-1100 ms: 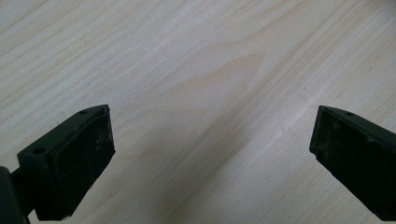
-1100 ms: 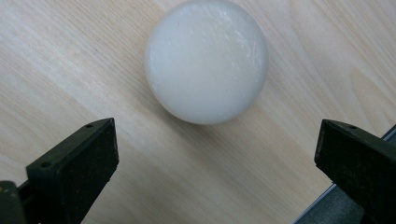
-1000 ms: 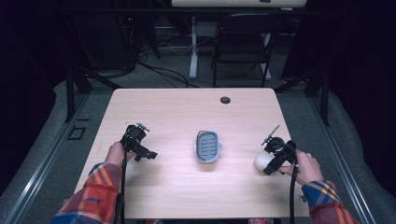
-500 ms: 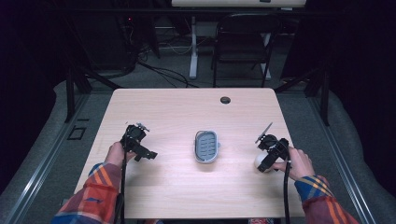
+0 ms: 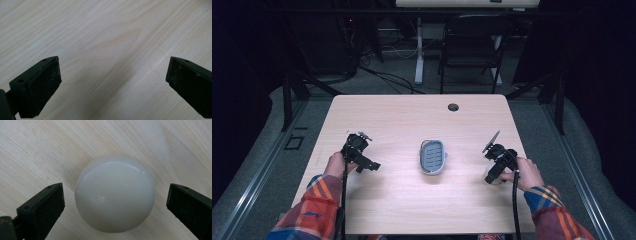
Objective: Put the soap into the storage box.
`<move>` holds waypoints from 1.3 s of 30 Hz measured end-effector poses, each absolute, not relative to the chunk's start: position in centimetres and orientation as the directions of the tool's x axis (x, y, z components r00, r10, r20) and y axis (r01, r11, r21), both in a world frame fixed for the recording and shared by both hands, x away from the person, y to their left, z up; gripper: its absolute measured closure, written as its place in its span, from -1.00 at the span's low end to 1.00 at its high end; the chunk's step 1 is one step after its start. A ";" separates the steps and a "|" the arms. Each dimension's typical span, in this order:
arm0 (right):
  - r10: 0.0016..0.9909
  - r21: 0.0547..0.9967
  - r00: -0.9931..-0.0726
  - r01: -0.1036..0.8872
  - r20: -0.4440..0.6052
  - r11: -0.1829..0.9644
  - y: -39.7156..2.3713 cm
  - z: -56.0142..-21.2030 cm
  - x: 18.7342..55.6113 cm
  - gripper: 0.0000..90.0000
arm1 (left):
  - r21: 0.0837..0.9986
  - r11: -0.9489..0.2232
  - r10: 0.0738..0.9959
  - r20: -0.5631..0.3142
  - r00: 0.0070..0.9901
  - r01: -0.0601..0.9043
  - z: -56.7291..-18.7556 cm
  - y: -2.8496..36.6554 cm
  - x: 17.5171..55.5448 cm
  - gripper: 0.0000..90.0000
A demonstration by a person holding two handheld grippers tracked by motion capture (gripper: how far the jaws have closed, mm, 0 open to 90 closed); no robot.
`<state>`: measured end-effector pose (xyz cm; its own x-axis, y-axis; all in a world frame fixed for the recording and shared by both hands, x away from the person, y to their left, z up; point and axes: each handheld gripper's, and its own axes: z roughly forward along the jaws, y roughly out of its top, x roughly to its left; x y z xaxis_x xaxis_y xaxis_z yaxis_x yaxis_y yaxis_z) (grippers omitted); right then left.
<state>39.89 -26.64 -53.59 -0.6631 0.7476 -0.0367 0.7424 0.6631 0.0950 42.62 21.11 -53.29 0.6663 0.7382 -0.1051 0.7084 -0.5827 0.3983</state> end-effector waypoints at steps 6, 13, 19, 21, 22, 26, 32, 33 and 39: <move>0.753 0.100 -0.657 0.747 -0.035 0.657 -26.5 -53.6 39.8 -0.67 | 0.399 -0.581 0.738 -0.107 0.666 0.709 -53.3 21.1 42.6 -1.00; 0.749 0.075 -0.661 0.745 -0.049 0.663 -26.4 -53.9 39.9 -0.51 | 0.398 -0.580 0.739 -0.110 0.665 0.710 -53.3 21.1 42.6 -1.00; 0.742 0.046 -0.669 0.740 -0.044 0.671 -26.3 -53.8 40.0 -0.47 | 0.397 -0.583 0.737 -0.108 0.667 0.709 -53.3 21.1 42.6 -1.00; 0.746 0.051 -0.664 0.745 -0.045 0.665 -26.3 -53.8 40.0 -0.47 | 0.399 -0.581 0.738 -0.109 0.666 0.709 -53.3 21.1 42.6 -1.00; 0.745 0.049 -0.665 0.744 -0.044 0.667 -26.3 -53.8 39.9 -0.47 | 0.399 -0.582 0.738 -0.106 0.666 0.709 -53.3 21.1 42.6 -1.00; 0.742 0.065 -0.668 0.740 -0.049 0.670 -26.2 -53.9 39.8 -0.46 | 0.398 -0.582 0.738 -0.107 0.666 0.709 -53.3 21.1 42.6 -1.00; 0.746 0.084 -0.664 0.741 -0.053 0.666 -26.1 -53.3 39.6 -0.46 | 0.399 -0.579 0.740 -0.108 0.664 0.711 -53.3 21.0 42.6 -1.00; 0.747 0.088 -0.663 0.742 -0.053 0.665 -26.2 -53.2 39.6 -0.46 | 0.400 -0.580 0.740 -0.107 0.664 0.710 -53.2 21.0 42.5 -1.00; 0.750 0.113 -0.659 0.742 -0.056 0.661 -26.2 -52.4 39.4 -0.46 | 0.400 -0.581 0.740 -0.104 0.665 0.709 -53.2 21.0 42.5 -1.00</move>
